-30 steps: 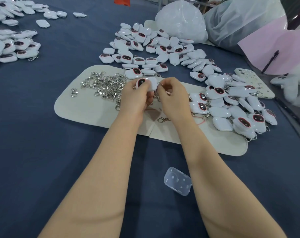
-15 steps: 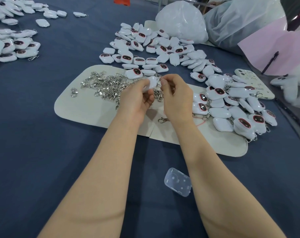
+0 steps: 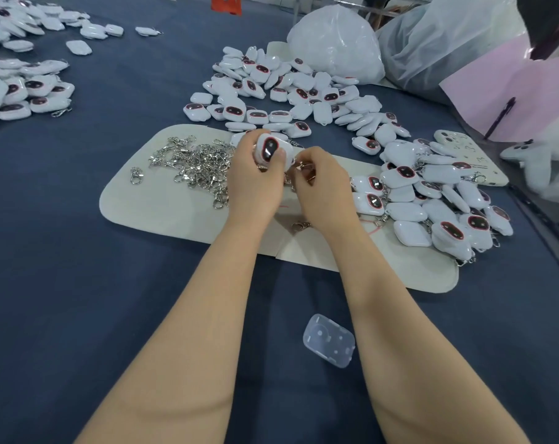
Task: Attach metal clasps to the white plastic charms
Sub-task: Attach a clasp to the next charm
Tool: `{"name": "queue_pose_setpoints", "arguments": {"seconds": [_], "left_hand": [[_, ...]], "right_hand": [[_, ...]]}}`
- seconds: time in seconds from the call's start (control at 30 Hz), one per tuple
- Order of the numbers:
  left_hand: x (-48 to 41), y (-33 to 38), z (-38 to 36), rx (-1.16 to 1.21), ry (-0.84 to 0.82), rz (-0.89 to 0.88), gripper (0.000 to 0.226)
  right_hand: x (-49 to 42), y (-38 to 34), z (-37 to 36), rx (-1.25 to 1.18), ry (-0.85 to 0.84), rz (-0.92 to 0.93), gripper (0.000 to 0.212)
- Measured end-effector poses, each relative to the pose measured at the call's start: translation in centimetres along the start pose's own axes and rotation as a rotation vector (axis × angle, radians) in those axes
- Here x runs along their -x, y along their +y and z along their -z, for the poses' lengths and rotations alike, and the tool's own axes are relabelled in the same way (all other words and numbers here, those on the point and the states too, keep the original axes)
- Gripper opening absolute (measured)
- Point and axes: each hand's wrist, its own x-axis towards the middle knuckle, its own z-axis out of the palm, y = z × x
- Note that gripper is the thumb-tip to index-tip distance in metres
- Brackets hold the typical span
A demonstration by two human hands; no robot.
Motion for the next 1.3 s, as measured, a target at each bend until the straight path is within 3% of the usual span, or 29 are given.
{"name": "queue_pose_setpoints", "arguments": {"seconds": [0.07,0.13,0.23,0.47,0.6,0.83,1.07,1.17,1.3], "left_hand": [[-0.3,0.1,0.1,0.261,-0.013,0.252,0.006],[-0.5,0.2,0.5,0.471,-0.043,0.438,0.011],[-0.5,0.4,0.8,0.756,-0.049,0.598,0.015],[-0.4,0.8,0.9,0.884,-0.040,0.669,0.010],[-0.4,0.8,1.0,0.914,-0.061,0.700,0.009],[-0.3,0.8,0.9,0.966,-0.121,0.766,0.006],[-0.1,0.9,0.7,0.867,-0.144,0.681,0.013],[0.0,0.9,0.5,0.652,-0.088,0.492,0.005],[0.2,0.8,0.1,0.235,-0.043,0.108,0.020]], "right_hand": [[0.0,-0.2,0.0,-0.136,0.048,-0.046,0.005],[0.0,-0.4,0.0,-0.209,0.068,-0.064,0.006],[0.1,-0.5,-0.1,-0.229,0.065,-0.050,0.010],[0.2,-0.8,-0.2,-0.202,0.134,-0.013,0.017],[0.2,-0.9,-0.2,-0.209,0.188,-0.005,0.006],[0.2,-1.3,-0.3,-0.235,0.227,0.034,0.008],[0.3,-1.3,-0.1,-0.143,0.283,0.116,0.010],[0.1,-0.9,0.1,-0.033,0.243,0.126,0.011],[-0.1,-0.4,0.2,0.083,0.189,0.091,0.014]]}}
